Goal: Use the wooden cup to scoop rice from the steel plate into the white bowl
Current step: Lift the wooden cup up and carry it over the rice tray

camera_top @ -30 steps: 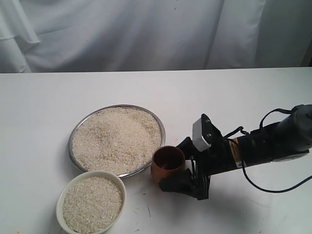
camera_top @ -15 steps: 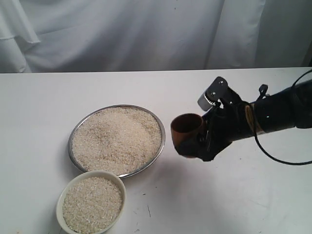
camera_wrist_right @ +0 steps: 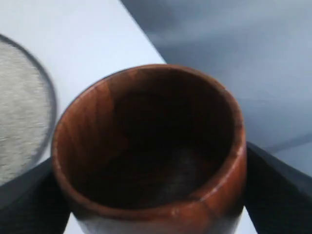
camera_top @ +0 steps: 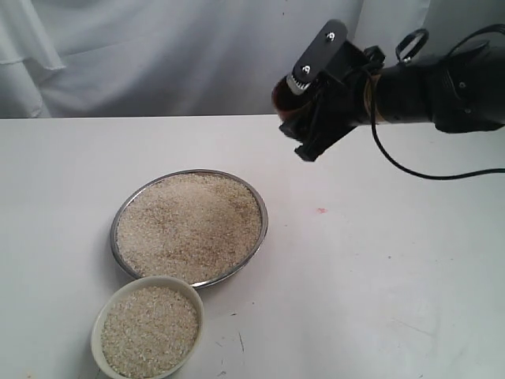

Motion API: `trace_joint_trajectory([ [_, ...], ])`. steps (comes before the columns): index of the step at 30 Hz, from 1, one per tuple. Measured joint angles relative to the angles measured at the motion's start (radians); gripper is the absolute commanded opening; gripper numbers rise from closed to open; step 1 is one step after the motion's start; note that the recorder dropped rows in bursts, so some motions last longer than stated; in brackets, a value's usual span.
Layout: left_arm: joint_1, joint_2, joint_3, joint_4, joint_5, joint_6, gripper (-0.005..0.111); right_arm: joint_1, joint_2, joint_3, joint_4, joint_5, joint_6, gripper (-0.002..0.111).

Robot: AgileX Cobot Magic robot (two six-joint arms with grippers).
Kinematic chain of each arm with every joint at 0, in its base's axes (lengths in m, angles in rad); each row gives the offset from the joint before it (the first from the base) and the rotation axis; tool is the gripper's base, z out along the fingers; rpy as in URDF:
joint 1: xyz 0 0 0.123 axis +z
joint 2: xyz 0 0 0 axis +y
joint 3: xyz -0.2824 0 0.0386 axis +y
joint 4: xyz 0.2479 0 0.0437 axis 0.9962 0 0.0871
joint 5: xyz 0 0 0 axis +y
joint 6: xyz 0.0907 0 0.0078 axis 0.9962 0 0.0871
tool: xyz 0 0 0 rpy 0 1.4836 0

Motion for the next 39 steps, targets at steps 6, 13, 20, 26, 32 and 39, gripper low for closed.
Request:
trace_joint_trajectory([
  [6,0.000,0.000,0.000,0.000,0.000,0.000,0.000,0.000,0.008,-0.046,0.000,0.137,-0.009,0.000],
  [13,0.000,0.000,0.000,0.000,0.000,0.000,0.000,0.000,0.024,-0.049,0.002,0.032,0.034,0.000],
  [20,0.000,0.000,0.000,0.000,0.000,0.000,0.000,-0.031,0.066,-0.054,0.017,-0.049,0.006,0.000],
  [26,0.000,0.000,0.000,0.000,0.000,0.000,0.000,-0.014,0.126,-0.055,0.017,0.010,-0.204,0.000],
  [32,0.000,0.000,0.000,0.000,0.000,0.000,0.000,0.063,0.208,-0.087,0.017,0.162,-0.406,0.000],
  [39,0.000,0.000,0.000,0.000,0.000,0.000,0.000,0.138,0.270,-0.197,0.009,0.232,-0.612,0.000],
])
